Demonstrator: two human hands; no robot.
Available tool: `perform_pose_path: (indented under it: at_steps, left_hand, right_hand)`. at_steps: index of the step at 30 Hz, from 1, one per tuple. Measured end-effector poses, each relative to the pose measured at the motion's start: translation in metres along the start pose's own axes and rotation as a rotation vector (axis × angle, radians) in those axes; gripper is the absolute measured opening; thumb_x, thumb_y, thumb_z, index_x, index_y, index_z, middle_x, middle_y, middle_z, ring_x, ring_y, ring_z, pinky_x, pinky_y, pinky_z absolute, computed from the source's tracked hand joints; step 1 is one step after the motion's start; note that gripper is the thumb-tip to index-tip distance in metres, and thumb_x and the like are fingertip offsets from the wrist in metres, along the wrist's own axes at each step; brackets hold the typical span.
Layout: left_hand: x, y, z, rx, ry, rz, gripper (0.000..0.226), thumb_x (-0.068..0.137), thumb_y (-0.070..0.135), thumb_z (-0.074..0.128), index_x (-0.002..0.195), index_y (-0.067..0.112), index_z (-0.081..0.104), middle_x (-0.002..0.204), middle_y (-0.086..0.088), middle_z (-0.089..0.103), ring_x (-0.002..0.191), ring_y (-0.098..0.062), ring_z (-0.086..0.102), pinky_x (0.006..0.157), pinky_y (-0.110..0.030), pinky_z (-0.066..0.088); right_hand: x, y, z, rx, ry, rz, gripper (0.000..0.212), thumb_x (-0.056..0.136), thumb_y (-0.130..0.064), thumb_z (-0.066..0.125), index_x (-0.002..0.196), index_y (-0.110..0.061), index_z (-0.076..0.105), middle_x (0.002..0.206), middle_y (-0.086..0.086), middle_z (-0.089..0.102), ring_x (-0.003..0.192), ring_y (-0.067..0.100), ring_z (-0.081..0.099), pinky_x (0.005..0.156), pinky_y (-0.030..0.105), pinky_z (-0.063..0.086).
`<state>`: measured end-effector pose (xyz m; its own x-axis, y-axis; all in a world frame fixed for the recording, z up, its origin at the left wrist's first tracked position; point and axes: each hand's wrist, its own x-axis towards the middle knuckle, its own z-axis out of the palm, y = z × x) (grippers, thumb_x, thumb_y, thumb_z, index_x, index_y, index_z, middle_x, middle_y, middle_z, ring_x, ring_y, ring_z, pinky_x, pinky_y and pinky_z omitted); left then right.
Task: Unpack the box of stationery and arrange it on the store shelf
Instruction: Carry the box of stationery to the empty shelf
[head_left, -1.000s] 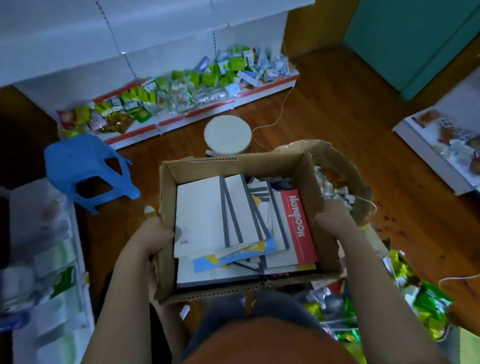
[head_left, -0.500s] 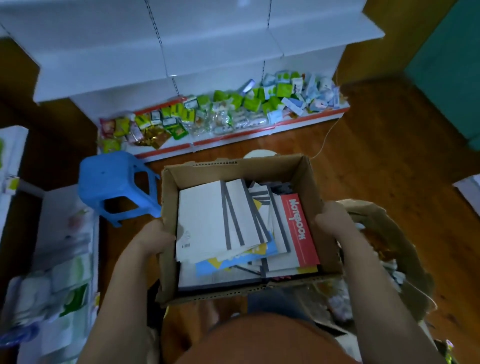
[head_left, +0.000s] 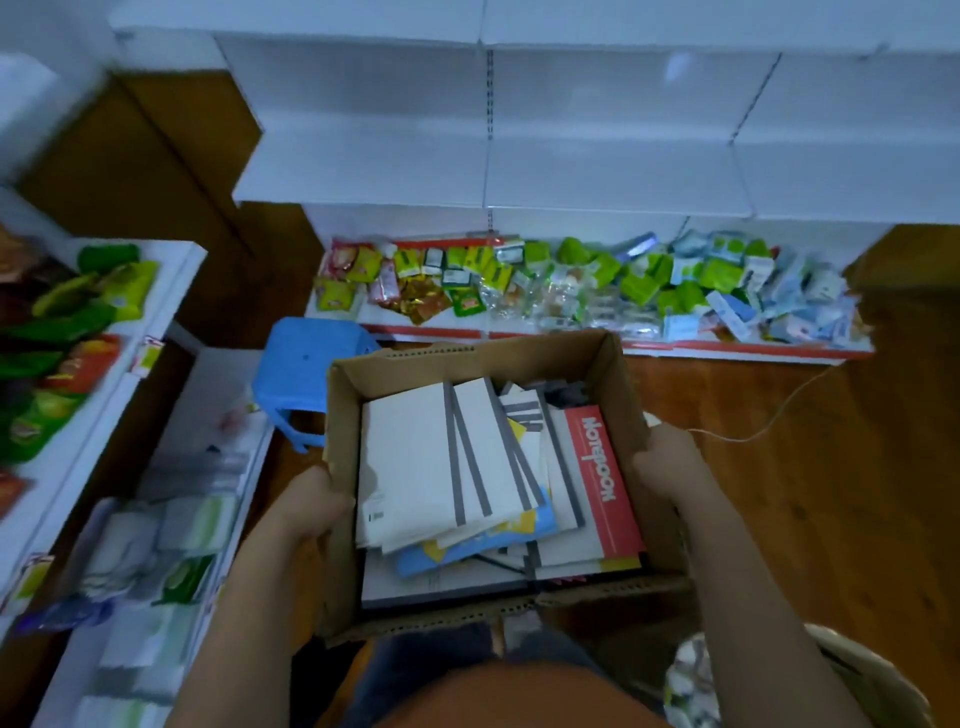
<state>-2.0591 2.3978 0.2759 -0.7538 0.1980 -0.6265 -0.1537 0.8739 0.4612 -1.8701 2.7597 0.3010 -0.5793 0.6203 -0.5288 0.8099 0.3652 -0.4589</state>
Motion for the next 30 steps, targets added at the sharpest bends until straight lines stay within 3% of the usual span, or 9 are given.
perform_pose_path:
  at_steps: [3,6,11,15,20,23,26,28,30]
  left_hand:
    - [0.037,-0.006,-0.028,0.012,-0.06,-0.022,0.006,0.085,0.004,0.063,0.089,0.008,0.065,0.091,-0.011,0.067,0.08,-0.023,0.061,0.063,-0.03,0.049]
    - [0.097,-0.019,-0.061,-0.05,-0.009,-0.059,0.015,0.083,0.006,0.063,0.096,0.001,0.069,0.097,-0.018,0.07,0.088,-0.03,0.065,0.073,-0.039,0.054]
    - [0.171,-0.034,-0.11,-0.133,0.042,-0.132,0.022,0.091,0.005,0.06,0.112,0.001,0.064,0.109,-0.016,0.064,0.103,-0.032,0.061,0.074,-0.027,0.042]
    - [0.215,-0.051,-0.143,-0.274,0.125,-0.236,0.02,0.093,0.003,0.058,0.109,-0.006,0.065,0.112,-0.017,0.065,0.101,-0.032,0.06,0.075,-0.028,0.042]
    - [0.257,-0.065,-0.161,-0.383,0.223,-0.369,0.023,0.094,0.006,0.059,0.11,-0.01,0.063,0.112,-0.026,0.064,0.105,-0.04,0.06,0.075,-0.029,0.042]
    - [0.278,-0.069,-0.164,-0.476,0.26,-0.444,0.02,0.097,0.009,0.056,0.113,-0.002,0.062,0.116,-0.02,0.058,0.113,-0.039,0.055,0.081,-0.028,0.036]
    - [0.302,-0.08,-0.157,-0.542,0.297,-0.531,0.02,0.094,0.01,0.06,0.075,0.012,0.056,0.09,-0.014,0.057,0.09,-0.031,0.058,0.072,-0.031,0.04]
    - [0.319,-0.092,-0.147,-0.57,0.335,-0.615,0.025,0.092,0.009,0.061,0.069,0.009,0.052,0.076,-0.009,0.055,0.073,-0.023,0.054,0.063,-0.03,0.04]
    - [0.339,-0.101,-0.134,-0.592,0.35,-0.682,0.022,0.092,0.009,0.062,0.072,0.0,0.057,0.074,-0.015,0.058,0.071,-0.029,0.057,0.063,-0.035,0.047]
  right_hand:
    - [0.05,-0.062,0.007,-0.071,-0.054,-0.05,0.017,0.09,-0.008,0.055,0.073,-0.012,0.056,0.073,0.005,0.058,0.062,0.012,0.052,0.05,0.023,0.035]
    - [0.098,-0.131,0.02,-0.117,-0.09,-0.094,0.023,0.088,-0.005,0.056,0.067,-0.013,0.05,0.071,0.004,0.056,0.06,0.011,0.049,0.048,0.023,0.032]
    - [0.175,-0.245,0.052,-0.156,-0.149,-0.179,0.017,0.089,-0.005,0.056,0.074,-0.009,0.06,0.072,0.002,0.062,0.063,0.014,0.056,0.052,0.023,0.037]
    - [0.218,-0.331,0.077,-0.221,-0.187,-0.298,0.035,0.088,0.002,0.055,0.058,-0.014,0.047,0.057,-0.003,0.05,0.054,0.01,0.047,0.045,0.016,0.031]
    - [0.27,-0.417,0.111,-0.312,-0.256,-0.389,0.028,0.078,-0.025,0.057,0.055,-0.015,0.045,0.054,-0.004,0.047,0.053,0.015,0.048,0.041,0.015,0.026]
    - [0.312,-0.452,0.142,-0.423,-0.271,-0.464,0.037,0.09,-0.01,0.057,0.057,-0.016,0.043,0.056,-0.004,0.045,0.055,0.014,0.051,0.044,0.02,0.03]
    - [0.35,-0.484,0.174,-0.459,-0.299,-0.534,0.041,0.09,-0.012,0.055,0.052,-0.015,0.039,0.052,-0.002,0.042,0.05,0.013,0.044,0.041,0.02,0.027]
    - [0.377,-0.502,0.199,-0.502,-0.353,-0.601,0.042,0.087,-0.017,0.054,0.05,-0.017,0.036,0.049,-0.003,0.038,0.045,0.01,0.038,0.041,0.02,0.022]
    - [0.409,-0.519,0.225,-0.489,-0.399,-0.685,0.048,0.086,-0.004,0.054,0.047,-0.017,0.029,0.045,-0.004,0.032,0.041,0.009,0.031,0.04,0.017,0.018]
